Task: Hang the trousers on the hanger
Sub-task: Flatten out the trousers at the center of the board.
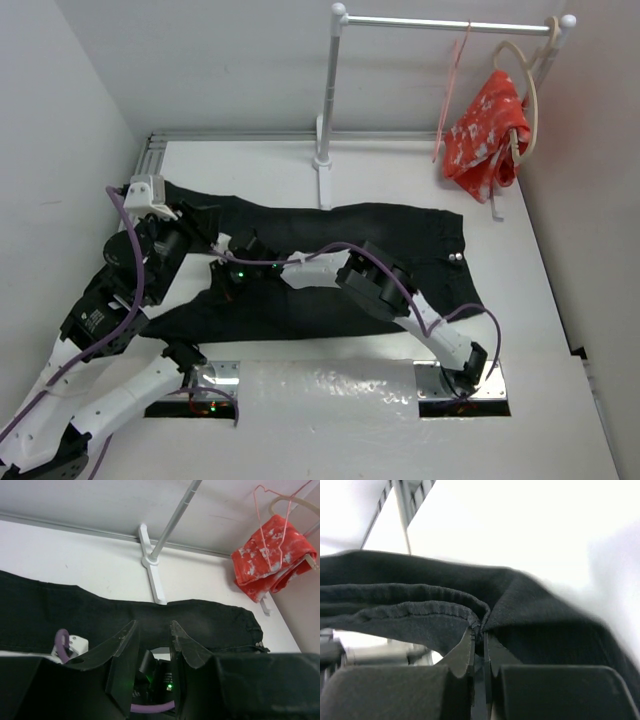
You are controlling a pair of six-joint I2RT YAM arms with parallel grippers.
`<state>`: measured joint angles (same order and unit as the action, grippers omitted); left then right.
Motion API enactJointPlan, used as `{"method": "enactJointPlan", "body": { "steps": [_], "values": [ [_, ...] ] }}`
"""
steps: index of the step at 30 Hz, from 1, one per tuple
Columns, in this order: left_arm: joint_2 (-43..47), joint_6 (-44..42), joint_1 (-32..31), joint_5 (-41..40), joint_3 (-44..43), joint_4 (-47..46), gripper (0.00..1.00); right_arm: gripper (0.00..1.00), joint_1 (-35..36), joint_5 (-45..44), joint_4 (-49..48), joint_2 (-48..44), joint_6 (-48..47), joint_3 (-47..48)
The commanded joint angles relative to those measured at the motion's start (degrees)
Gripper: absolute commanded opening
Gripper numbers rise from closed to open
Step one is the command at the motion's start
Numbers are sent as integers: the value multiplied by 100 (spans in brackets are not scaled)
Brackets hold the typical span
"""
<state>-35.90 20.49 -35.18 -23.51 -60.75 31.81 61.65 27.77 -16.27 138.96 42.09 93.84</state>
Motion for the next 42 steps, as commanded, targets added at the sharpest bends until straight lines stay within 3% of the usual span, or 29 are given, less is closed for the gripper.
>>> {"method": "enactJointPlan", "body": {
  "steps": [1,5,8,10,12,15,19,21,22,24,25,26,28,30,33,35,38,41,42],
  "values": [
    [74,-107,29,-145,81,-167,28,0,23,-587,-88,175,-103,1122],
    [223,-19,29,-294,125,-123,28,0,5,-1571,704,1114,-289,3268],
    [311,-1,29,-558,-6,-35,28,2,5,-2292,153,1520,-26,3703],
    [355,7,29,-725,-7,27,28,30,5,-2530,-199,1582,203,3580],
    [373,25,20,-900,81,0,28,70,5,-2487,-157,1512,195,3249],
    [224,43,29,-1146,177,-52,28,84,-12,-2750,-612,644,-59,1811],
    [-39,113,29,-1480,248,-289,28,85,-144,-3022,-771,-1074,-560,138],
    [-136,157,29,-1604,248,-403,29,78,-284,-3374,-1209,-1737,-631,-1280],
    [-241,192,29,-1596,283,-500,29,59,-372,-3383,-1333,-2375,-588,-1716],
    [-364,297,29,-1456,362,-640,29,34,-687,-3602,-1571,-3046,-369,-3052],
    [-530,341,37,-1377,414,-728,29,12,-846,-3612,-1615,-3389,-168,-3456],
    [-619,394,37,-1071,432,-755,29,5,-995,-3638,-1668,-4106,-79,-4287],
    [-795,622,46,-692,590,-921,29,0,-1513,-3769,-1415,-4883,-16,-5048],
    [-822,867,37,2,827,-1123,26,0,-1927,-4496,-524,-6183,-173,-5989],
    [-857,1263,29,723,1738,-1563,12,0,-2418,-5970,865,-7806,-306,-6912],
    [-919,1474,-6,1118,2197,-2133,0,0,-3066,-6353,1666,-8643,-192,-7351],
    [-1339,1809,-313,1446,2752,-2995,0,6,-4271,-6285,2494,-8982,-131,-7582],
    [-1937,1757,-1138,903,2657,-3374,0,37,-5543,-5346,2629,-8895,-157,-7609],
    [-2191,1730,-1306,857,2595,-3453,0,55,-5819,-5056,2638,-8773,-131,-7591]
  ]
}}
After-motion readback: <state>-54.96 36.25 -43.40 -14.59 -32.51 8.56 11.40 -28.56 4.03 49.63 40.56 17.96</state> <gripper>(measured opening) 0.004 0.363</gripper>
